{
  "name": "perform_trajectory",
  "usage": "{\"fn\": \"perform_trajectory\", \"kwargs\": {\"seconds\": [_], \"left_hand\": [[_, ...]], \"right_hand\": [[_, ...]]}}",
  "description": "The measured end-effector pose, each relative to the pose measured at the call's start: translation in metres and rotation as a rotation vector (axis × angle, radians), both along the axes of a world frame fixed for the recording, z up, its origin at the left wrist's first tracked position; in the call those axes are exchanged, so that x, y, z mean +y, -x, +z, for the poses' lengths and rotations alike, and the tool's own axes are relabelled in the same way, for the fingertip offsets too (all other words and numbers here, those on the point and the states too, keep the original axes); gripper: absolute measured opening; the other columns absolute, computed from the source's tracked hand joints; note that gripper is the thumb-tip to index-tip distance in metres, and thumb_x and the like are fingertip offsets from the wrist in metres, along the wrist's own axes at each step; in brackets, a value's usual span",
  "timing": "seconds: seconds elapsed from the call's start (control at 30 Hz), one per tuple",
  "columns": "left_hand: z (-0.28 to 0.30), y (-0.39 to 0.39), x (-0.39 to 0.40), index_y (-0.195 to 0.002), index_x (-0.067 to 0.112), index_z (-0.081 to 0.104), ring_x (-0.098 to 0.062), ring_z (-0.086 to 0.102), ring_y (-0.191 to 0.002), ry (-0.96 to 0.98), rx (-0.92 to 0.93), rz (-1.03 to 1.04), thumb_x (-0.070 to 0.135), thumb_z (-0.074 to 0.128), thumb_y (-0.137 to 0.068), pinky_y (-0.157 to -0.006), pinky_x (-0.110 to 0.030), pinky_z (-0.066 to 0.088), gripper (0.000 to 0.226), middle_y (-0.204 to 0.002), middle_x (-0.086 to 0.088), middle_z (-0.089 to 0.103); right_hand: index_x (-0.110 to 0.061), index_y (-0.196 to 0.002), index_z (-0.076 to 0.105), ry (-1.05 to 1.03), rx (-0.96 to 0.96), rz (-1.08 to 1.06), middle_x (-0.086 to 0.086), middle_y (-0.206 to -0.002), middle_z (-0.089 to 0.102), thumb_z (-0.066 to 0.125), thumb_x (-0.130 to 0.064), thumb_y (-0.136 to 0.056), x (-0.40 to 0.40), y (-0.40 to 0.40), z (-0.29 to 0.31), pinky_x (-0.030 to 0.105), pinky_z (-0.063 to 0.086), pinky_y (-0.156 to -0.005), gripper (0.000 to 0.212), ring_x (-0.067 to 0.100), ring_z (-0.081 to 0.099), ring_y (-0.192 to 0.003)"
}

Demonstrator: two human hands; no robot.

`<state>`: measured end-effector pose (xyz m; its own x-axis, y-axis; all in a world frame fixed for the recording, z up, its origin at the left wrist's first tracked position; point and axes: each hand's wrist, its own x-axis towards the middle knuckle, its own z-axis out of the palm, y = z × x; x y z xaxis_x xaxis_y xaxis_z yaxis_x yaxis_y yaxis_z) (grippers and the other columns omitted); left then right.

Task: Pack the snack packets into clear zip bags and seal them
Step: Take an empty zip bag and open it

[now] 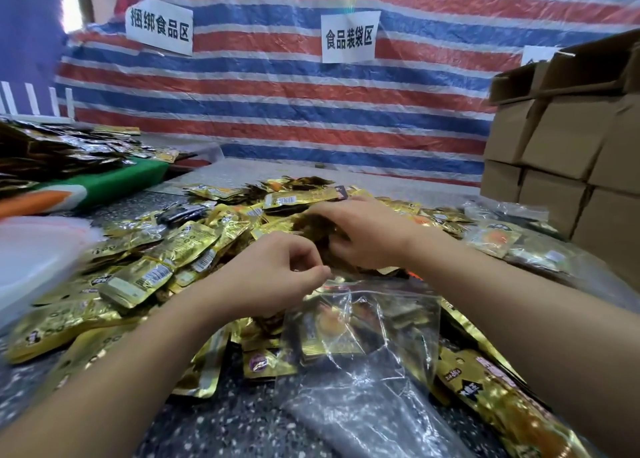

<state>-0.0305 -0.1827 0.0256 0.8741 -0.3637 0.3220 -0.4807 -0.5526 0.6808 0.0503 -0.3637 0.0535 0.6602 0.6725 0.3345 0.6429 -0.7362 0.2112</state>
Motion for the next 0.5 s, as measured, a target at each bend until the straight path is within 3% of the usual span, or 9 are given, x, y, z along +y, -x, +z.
{"fn": "perform_trajectory", "kwargs": {"seconds": [0.1, 0.17, 0.23, 0.3, 0.4, 0.5], "left_hand": [[-0.001, 0.001, 0.002, -0.076, 0.014, 0.067, -0.007, 0.055, -0.052, 0.007, 0.001, -0.010, 0.028, 0.064, -0.092, -0.052, -0.022, 0.044, 0.021, -0.061, -0.001, 0.065], [-0.003, 0.002, 0.001, -0.076, 0.015, 0.067, -0.007, 0.056, -0.053, 0.015, 0.010, -0.026, 0.028, 0.064, -0.091, -0.055, -0.024, 0.045, 0.020, -0.062, 0.000, 0.065], [-0.004, 0.003, -0.001, -0.075, 0.019, 0.067, -0.005, 0.055, -0.054, 0.018, 0.002, -0.040, 0.027, 0.065, -0.091, -0.054, -0.020, 0.043, 0.018, -0.060, 0.006, 0.063], [-0.004, 0.005, -0.003, -0.073, 0.024, 0.067, 0.000, 0.052, -0.054, 0.014, -0.041, -0.045, 0.027, 0.065, -0.089, -0.053, -0.013, 0.039, 0.017, -0.060, 0.014, 0.061], [-0.003, 0.009, -0.005, -0.073, 0.025, 0.067, -0.001, 0.051, -0.053, 0.028, -0.081, -0.068, 0.028, 0.065, -0.088, -0.052, -0.013, 0.039, 0.015, -0.061, 0.010, 0.062], [-0.004, 0.013, -0.010, -0.073, 0.025, 0.066, -0.003, 0.054, -0.054, 0.041, -0.129, -0.102, 0.028, 0.065, -0.088, -0.051, -0.014, 0.039, 0.015, -0.063, 0.007, 0.064]], "right_hand": [[-0.026, -0.111, 0.056, -0.468, 0.109, 0.015, -0.008, -0.082, 0.062, 0.058, -0.019, -0.093, -0.009, 0.010, 0.001, 0.030, 0.044, -0.061, 0.018, 0.009, 0.057, -0.067], [-0.024, -0.108, 0.060, -0.851, 0.285, 0.038, -0.004, -0.086, 0.065, 0.060, -0.016, -0.096, -0.017, 0.022, 0.008, 0.027, 0.053, -0.064, 0.015, 0.006, 0.062, -0.070], [-0.022, -0.112, 0.064, -1.202, 0.464, 0.058, 0.001, -0.103, 0.071, 0.064, -0.019, -0.094, -0.029, 0.038, 0.018, 0.042, 0.059, -0.082, 0.019, 0.016, 0.071, -0.091], [-0.018, -0.113, 0.065, -1.483, 0.661, 0.159, 0.003, -0.106, 0.075, 0.068, -0.022, -0.085, -0.045, 0.056, 0.022, 0.050, 0.060, -0.080, 0.029, 0.023, 0.072, -0.098], [-0.011, -0.118, 0.064, -1.610, 0.858, 0.277, 0.009, -0.107, 0.075, 0.070, -0.026, -0.081, -0.067, 0.080, 0.014, 0.046, 0.059, -0.073, 0.040, 0.029, 0.072, -0.101], [-0.015, -0.111, 0.072, -1.541, 0.842, 0.286, 0.012, -0.111, 0.073, 0.071, -0.029, -0.081, -0.082, 0.091, -0.002, 0.047, 0.058, -0.079, 0.033, 0.030, 0.071, -0.103]]}}
